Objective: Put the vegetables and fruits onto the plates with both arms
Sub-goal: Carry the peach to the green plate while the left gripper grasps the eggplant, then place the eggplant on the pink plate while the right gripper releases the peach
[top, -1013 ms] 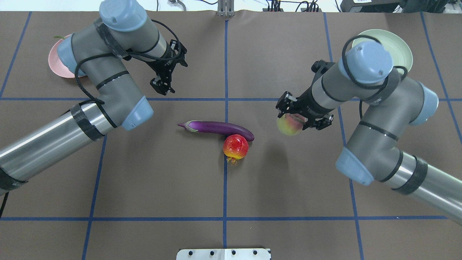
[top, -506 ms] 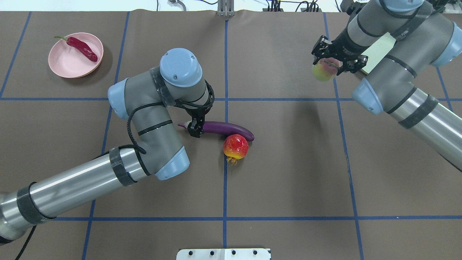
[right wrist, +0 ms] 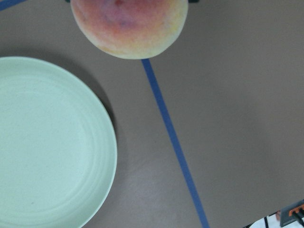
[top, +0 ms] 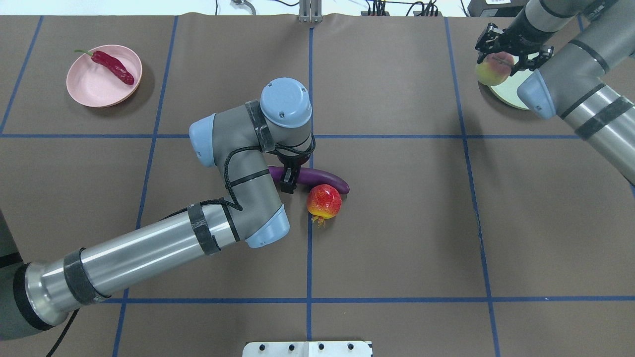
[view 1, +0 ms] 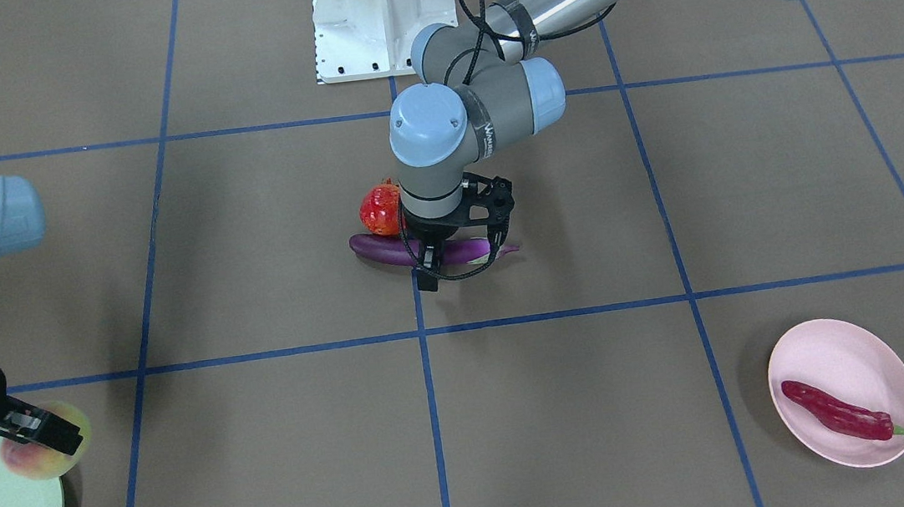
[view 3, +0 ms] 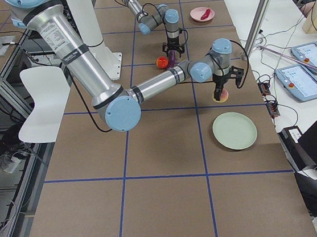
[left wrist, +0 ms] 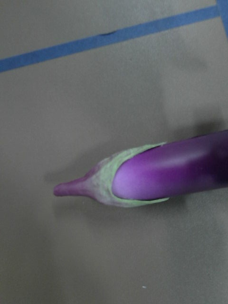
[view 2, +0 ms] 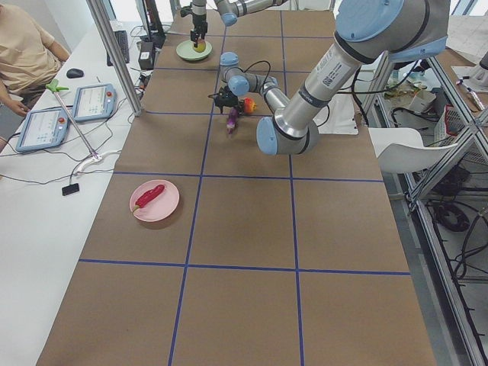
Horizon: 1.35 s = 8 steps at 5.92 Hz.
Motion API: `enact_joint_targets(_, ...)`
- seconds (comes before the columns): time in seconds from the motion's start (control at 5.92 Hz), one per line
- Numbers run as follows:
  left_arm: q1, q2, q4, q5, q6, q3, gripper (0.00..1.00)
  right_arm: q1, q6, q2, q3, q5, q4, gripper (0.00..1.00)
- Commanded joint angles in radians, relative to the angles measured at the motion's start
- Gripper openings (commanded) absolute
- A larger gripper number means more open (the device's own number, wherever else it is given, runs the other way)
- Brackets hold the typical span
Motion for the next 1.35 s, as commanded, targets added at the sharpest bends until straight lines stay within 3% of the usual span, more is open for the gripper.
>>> enact_joint_targets(0.0, 0.011, 0.0, 0.0, 0.005, -0.001, 0.006, 0.84, 0.033, -0.067, 0.024, -0.096, -0.002, 0.01, 0.0)
enact_joint_targets(0.17, 0.011, -0.002, 0.001, 0.005, -0.004, 0.006, 0.71, 0.033, -0.067, 0.048, -0.167, -0.003, 0.047, 0.0)
enact_joint_targets(0.34, 0.009, -0.005, 0.0, 0.005, -0.009, -0.001, 0.01, 0.03, -0.067, 0.064, -0.24, -0.012, 0.095, 0.0)
enact_joint_targets(0.68, -0.05, -0.006, 0.0, -0.006, 0.043, -0.021, 0.0, 0.03, -0.09, 0.047, -0.293, -0.042, 0.142, 0.0)
enact_joint_targets(0.84, -0.133, -0.002, 0.009, -0.042, 0.179, -0.056, 0.0, 0.03, -0.106, 0.036, -0.296, -0.042, 0.142, 0.32)
enact_joint_targets(1.01, -0.24, 0.023, 0.009, -0.117, 0.307, -0.059, 0.0, 0.03, -0.112, 0.032, -0.295, -0.042, 0.144, 0.99)
enact_joint_targets(1.18, -0.321, 0.053, 0.009, -0.157, 0.426, -0.061, 0.0, 0.03, -0.115, 0.02, -0.289, -0.042, 0.177, 1.0)
